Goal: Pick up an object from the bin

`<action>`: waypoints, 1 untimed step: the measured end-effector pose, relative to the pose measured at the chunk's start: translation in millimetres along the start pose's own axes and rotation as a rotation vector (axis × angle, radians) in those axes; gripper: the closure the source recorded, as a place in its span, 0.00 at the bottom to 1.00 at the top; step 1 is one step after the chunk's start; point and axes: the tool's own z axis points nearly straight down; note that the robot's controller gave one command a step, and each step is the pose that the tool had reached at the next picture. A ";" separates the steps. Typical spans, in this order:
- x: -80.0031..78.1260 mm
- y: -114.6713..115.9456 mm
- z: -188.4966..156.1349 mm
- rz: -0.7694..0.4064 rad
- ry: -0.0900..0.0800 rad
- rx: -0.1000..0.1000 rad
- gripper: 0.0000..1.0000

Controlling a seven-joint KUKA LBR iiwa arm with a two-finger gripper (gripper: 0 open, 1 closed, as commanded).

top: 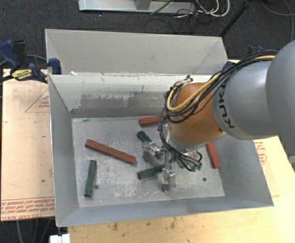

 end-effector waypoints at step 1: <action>-2.2 -1.2 -5.1 -0.001 -0.006 0.003 1.00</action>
Offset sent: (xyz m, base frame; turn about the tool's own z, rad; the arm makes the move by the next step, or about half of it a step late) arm 0.0000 0.0000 0.0000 0.0000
